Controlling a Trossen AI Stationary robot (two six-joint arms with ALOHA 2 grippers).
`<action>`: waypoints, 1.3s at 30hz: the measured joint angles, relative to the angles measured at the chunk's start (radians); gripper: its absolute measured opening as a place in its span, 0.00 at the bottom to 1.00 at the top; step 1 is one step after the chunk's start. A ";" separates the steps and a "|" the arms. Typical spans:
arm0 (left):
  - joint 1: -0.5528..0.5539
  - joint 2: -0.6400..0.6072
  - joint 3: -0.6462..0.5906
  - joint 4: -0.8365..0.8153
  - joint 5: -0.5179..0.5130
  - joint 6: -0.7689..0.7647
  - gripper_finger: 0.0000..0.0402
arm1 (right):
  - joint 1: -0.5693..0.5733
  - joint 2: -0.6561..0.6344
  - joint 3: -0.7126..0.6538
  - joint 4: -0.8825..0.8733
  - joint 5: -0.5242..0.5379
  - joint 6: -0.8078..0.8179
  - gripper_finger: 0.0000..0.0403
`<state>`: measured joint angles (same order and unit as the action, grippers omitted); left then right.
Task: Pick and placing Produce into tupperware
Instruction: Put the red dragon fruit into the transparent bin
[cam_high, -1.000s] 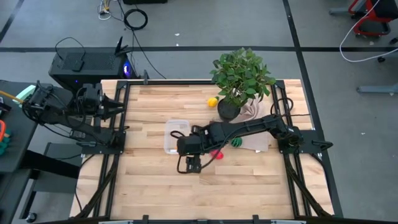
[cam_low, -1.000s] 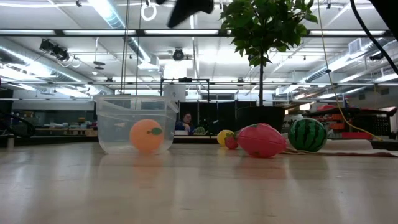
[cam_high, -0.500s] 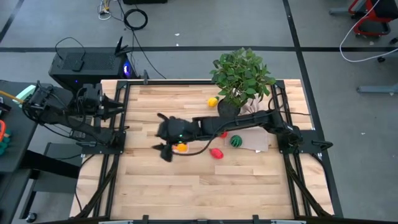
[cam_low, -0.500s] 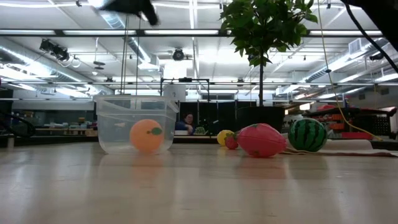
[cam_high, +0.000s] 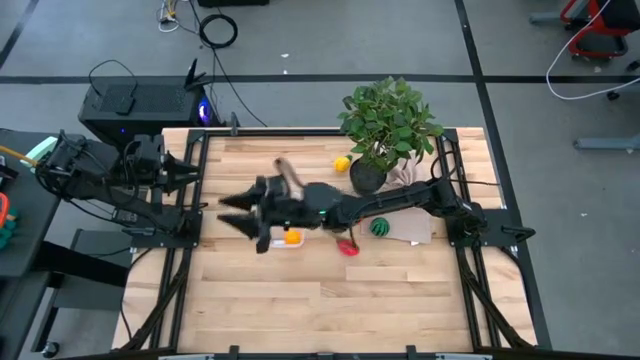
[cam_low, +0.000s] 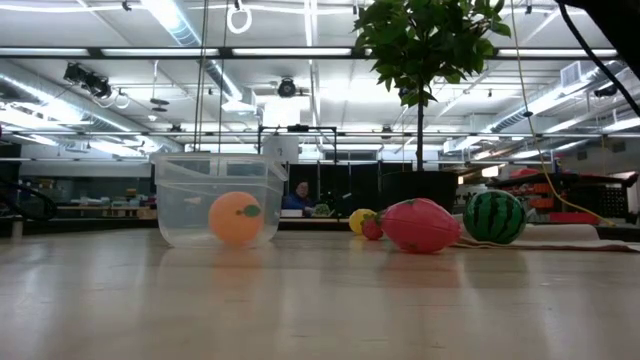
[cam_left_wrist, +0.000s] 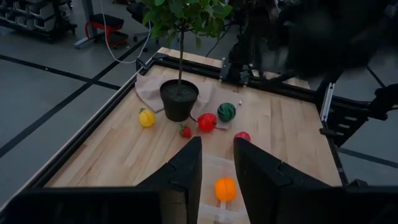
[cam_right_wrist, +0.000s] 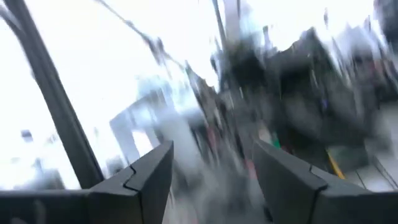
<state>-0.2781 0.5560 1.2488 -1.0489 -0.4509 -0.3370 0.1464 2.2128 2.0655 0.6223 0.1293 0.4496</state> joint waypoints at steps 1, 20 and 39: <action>0.000 0.000 0.000 0.000 0.000 0.001 0.25 | -0.010 0.000 0.000 0.090 0.014 0.000 0.56; 0.000 0.000 0.000 0.000 0.000 0.003 0.25 | -0.134 -0.021 -0.337 0.908 -0.097 0.258 0.42; 0.000 0.000 0.000 0.004 -0.033 -0.014 0.25 | 0.079 -0.509 -1.082 0.512 0.225 0.040 0.40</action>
<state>-0.2783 0.5560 1.2488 -1.0446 -0.4839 -0.3515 0.2257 1.7041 0.9838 1.1341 0.3546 0.4892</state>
